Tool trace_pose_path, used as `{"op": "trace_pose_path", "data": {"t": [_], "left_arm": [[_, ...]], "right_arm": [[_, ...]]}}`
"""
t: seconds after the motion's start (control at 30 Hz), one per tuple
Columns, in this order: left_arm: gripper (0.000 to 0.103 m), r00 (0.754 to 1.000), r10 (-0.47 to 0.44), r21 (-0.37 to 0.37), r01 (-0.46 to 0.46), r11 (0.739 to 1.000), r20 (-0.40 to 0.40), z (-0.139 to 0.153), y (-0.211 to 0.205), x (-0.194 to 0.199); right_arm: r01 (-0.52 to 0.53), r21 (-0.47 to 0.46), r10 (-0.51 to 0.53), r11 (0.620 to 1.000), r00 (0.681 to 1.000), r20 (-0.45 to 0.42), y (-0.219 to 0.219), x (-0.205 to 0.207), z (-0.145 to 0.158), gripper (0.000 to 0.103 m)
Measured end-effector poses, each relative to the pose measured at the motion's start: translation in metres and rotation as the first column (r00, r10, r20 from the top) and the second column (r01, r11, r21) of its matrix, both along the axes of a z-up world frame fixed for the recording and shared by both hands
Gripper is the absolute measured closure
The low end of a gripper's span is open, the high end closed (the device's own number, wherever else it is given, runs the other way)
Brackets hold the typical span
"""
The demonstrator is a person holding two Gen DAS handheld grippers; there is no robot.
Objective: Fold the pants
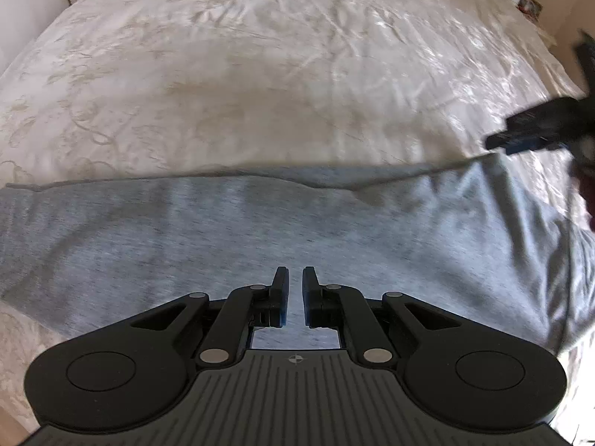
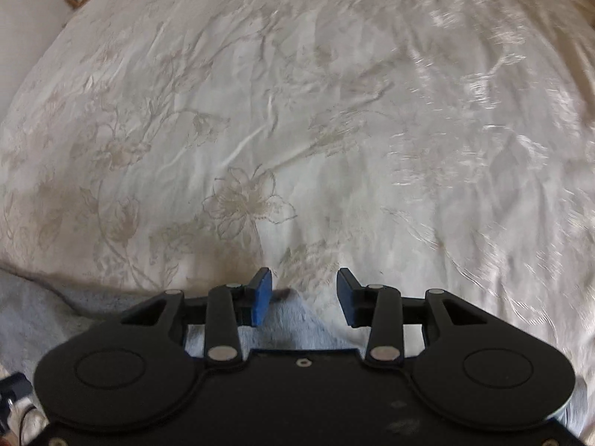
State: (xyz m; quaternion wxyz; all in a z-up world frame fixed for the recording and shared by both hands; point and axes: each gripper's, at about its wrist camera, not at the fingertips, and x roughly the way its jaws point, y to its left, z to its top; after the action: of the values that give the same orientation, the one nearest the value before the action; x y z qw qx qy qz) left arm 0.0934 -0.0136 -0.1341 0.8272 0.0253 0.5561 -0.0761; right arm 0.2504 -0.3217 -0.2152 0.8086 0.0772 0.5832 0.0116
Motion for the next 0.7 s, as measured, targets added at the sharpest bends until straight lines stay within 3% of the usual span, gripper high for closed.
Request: {"op": "trace_pose_path", "data": {"t": [0.2, 0.47, 0.53, 0.63, 0.7], "left_arm": [[0.094, 1.000, -0.001, 0.050, 0.002, 0.999, -0.016, -0.007, 0.001, -0.002], [0.094, 0.998, 0.032, 0.057, -0.029, 0.998, -0.046, -0.025, 0.018, 0.015], [0.094, 0.998, 0.034, 0.055, -0.031, 0.998, -0.048, -0.026, 0.018, 0.019], [0.094, 0.999, 0.030, 0.039, -0.029, 0.999, -0.036, -0.025, 0.018, 0.025], [0.094, 1.000, 0.019, 0.021, -0.018, 1.000, -0.025, -0.025, 0.015, 0.028]], "right_arm": [[-0.091, -0.043, 0.086, 0.995, 0.991, -0.107, 0.008, 0.005, -0.013, 0.062], [-0.129, -0.074, 0.119, 0.989, 0.985, -0.128, 0.012, -0.003, -0.018, 0.063], [-0.134, -0.051, 0.126, 0.990, 0.983, -0.136, 0.013, -0.002, -0.020, 0.085], [-0.171, -0.069, 0.160, 0.983, 0.977, -0.142, 0.021, -0.004, -0.020, 0.095], [-0.200, -0.121, 0.188, 0.972, 0.977, -0.100, 0.025, -0.006, -0.009, 0.097]]}}
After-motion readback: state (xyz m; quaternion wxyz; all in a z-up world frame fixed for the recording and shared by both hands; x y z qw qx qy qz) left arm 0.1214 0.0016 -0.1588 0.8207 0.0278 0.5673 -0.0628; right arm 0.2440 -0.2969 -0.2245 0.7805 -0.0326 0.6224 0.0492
